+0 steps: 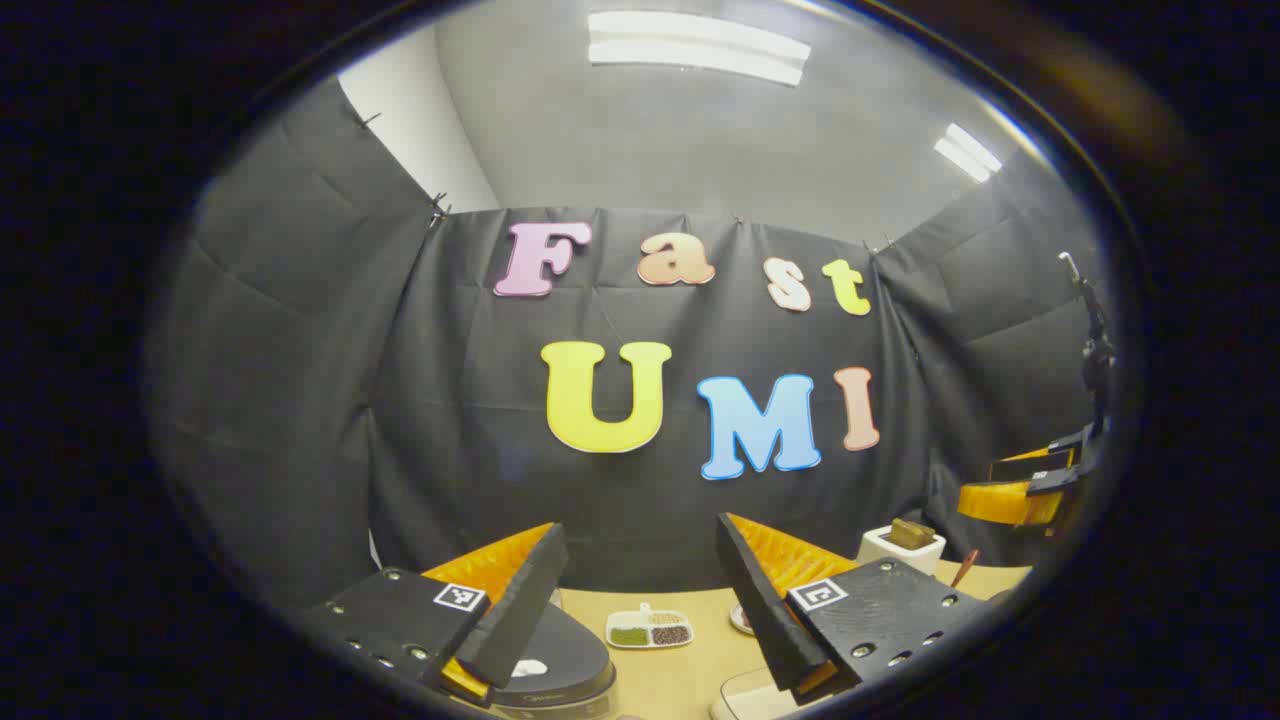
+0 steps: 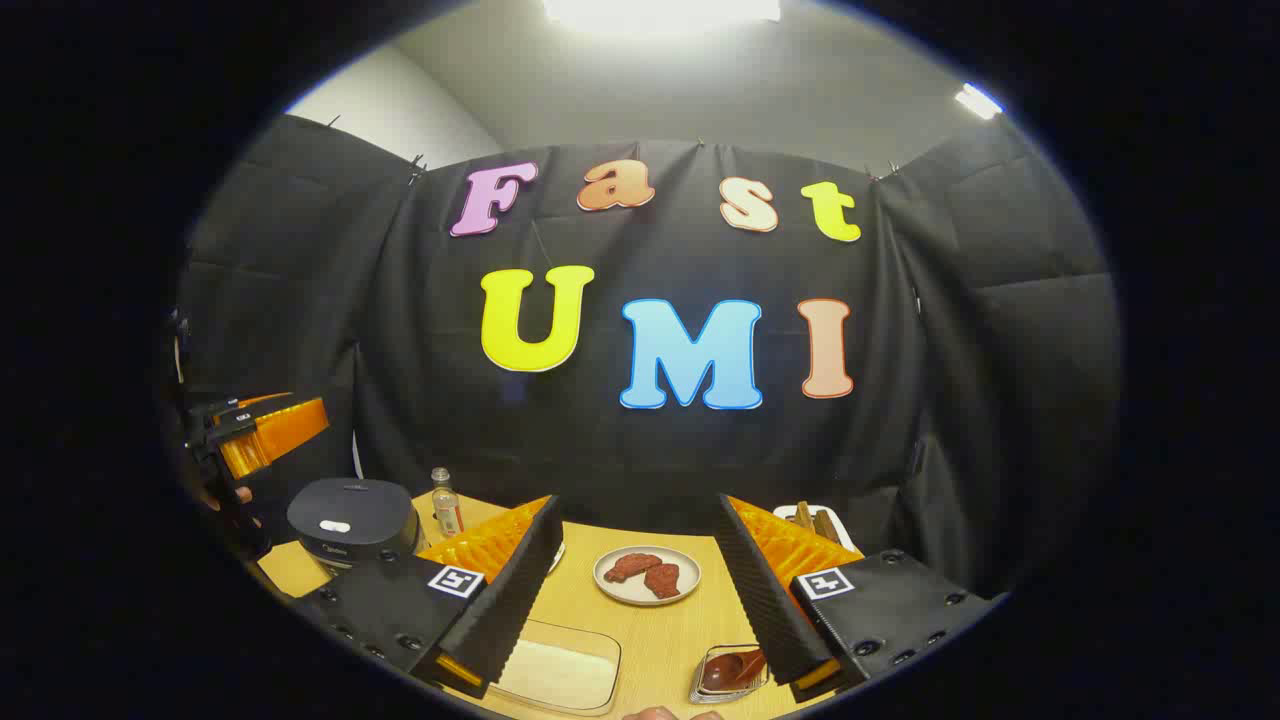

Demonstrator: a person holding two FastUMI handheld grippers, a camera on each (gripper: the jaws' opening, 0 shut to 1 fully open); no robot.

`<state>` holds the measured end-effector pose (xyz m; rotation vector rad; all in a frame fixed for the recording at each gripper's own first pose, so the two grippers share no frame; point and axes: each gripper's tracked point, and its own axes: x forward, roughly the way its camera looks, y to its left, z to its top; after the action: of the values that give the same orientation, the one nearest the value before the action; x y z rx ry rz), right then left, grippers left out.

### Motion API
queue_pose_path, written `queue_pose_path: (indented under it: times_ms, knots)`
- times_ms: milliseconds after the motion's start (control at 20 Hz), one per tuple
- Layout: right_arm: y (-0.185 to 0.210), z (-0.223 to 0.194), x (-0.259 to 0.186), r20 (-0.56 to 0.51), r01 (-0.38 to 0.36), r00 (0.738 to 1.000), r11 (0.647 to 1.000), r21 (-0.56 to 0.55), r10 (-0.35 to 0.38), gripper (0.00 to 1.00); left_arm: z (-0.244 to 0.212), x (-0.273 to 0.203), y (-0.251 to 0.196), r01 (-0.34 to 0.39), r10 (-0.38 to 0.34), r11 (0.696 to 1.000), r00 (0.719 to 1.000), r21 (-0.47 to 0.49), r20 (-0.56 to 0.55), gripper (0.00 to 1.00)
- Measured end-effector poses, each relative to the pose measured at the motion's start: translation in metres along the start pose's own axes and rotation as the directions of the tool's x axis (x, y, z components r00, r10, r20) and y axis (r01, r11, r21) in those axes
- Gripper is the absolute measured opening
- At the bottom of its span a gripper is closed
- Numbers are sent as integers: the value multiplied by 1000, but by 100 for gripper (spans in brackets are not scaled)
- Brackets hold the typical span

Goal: Close the left gripper, press the button to open the rice cooker; take a wooden spoon from the chopstick holder with the right hand, scoop a spoonful of rice and pour it into the rice cooker, then put the wooden spoon back into the chopstick holder.

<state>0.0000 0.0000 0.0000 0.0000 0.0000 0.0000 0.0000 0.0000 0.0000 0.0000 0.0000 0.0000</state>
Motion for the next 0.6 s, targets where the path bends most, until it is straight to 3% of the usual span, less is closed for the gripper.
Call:
queue_pose_path:
  times_ms: [200,600]
  knots:
    - [-14,3,-4,18,25,999,998,62,-26,98,-2,-3,-13,52,-52,998,999,-45,-1,93]
    - [-29,8,-13,61,60,996,995,84,-65,97,-14,0,-8,23,-24,999,1000,-48,-21,92]
